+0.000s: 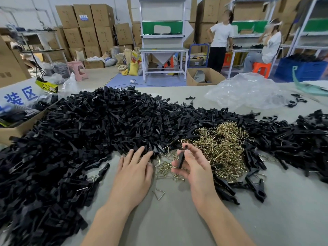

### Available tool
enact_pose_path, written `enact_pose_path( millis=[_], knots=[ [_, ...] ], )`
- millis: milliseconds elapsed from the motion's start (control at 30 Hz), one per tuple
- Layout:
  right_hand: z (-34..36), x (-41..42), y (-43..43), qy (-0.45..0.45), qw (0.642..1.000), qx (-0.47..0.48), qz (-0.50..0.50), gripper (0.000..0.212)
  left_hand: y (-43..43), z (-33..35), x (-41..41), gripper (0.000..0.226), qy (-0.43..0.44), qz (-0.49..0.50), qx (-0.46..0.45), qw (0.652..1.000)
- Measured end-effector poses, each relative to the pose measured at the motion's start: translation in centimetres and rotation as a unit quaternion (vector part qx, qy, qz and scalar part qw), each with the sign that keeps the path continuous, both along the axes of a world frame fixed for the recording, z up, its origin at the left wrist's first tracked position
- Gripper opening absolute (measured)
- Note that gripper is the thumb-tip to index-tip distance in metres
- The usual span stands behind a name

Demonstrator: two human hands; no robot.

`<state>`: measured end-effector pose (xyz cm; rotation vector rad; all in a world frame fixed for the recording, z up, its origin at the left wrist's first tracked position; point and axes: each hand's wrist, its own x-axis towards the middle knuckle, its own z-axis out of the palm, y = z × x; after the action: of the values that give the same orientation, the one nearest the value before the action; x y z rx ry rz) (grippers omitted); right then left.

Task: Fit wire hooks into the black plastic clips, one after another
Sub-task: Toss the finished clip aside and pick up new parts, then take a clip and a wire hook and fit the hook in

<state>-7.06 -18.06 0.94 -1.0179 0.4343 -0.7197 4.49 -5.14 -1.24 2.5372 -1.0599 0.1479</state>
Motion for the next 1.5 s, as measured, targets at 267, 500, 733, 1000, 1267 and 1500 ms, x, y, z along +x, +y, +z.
enact_pose_path(
  millis=[267,500,733,1000,1267,1500],
  knots=[
    [-0.3,0.4,-0.5,0.018,0.999,0.002,0.028,0.038,0.3,0.2,-0.4,0.015,-0.074,0.058,-0.096,0.991],
    [0.0,0.5,-1.0,-0.003,0.994,0.081,0.069,0.032,0.6,2.2,-0.7,0.005,-0.066,0.099,-0.219,0.968],
    [0.4,0.5,-0.6,-0.02,0.989,0.098,0.106,0.033,0.0,3.9,-2.9,0.02,0.242,0.066,-0.438,0.863],
    [0.2,0.4,-0.2,-0.026,0.988,0.079,0.13,0.038,-1.3,2.8,-3.8,0.014,0.369,-0.011,-0.43,0.824],
    [-0.1,0.3,-0.1,0.021,0.988,-0.013,0.155,0.039,-0.9,1.5,-4.2,0.024,0.14,-0.026,-0.294,0.945],
    [-0.3,0.3,0.0,0.027,0.985,-0.038,0.163,0.041,-0.5,1.6,-3.9,0.041,0.139,-0.052,-0.304,0.941]
  ],
)
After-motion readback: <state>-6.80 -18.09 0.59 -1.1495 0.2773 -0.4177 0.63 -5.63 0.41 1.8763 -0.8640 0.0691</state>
